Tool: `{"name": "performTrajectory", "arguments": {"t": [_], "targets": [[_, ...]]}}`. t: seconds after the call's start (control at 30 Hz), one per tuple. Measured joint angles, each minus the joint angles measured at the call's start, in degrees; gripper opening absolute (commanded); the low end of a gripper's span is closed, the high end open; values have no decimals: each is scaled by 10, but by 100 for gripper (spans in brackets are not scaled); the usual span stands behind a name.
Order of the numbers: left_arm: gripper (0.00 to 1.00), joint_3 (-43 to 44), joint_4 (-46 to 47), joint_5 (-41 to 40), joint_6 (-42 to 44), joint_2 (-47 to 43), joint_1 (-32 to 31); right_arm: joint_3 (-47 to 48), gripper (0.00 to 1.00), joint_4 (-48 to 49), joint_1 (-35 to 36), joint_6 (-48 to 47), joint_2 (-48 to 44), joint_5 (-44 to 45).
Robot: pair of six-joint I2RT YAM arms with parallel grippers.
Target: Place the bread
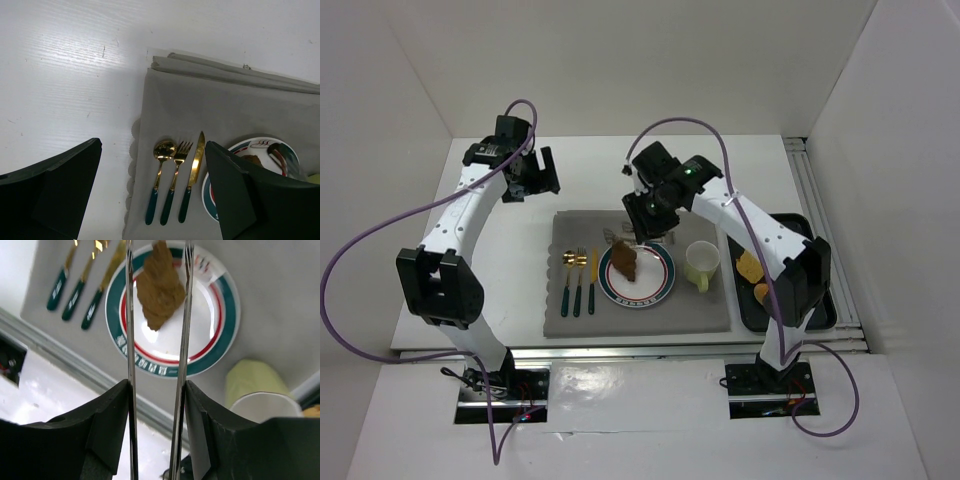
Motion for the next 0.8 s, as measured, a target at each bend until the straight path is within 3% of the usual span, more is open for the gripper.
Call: {"name": "performTrajectory", "arguments": {"t": [0.17, 0.4, 0.5, 0.7, 0.8], "targets": [[98, 0, 0, 0, 0, 1, 0, 69, 54, -3, -19, -4, -4, 27], [98, 0, 0, 3, 0, 2, 0, 66, 49, -5, -61, 23, -20, 118], [98, 3, 0, 5, 0, 4, 0, 24, 47, -8, -117, 68, -60, 185], [98, 13, 1, 9, 0, 14, 0, -108, 47, -55, -307, 169, -214, 274], [98, 13, 1, 17, 0, 20, 0, -170, 47, -82, -324, 198, -290, 259]]}}
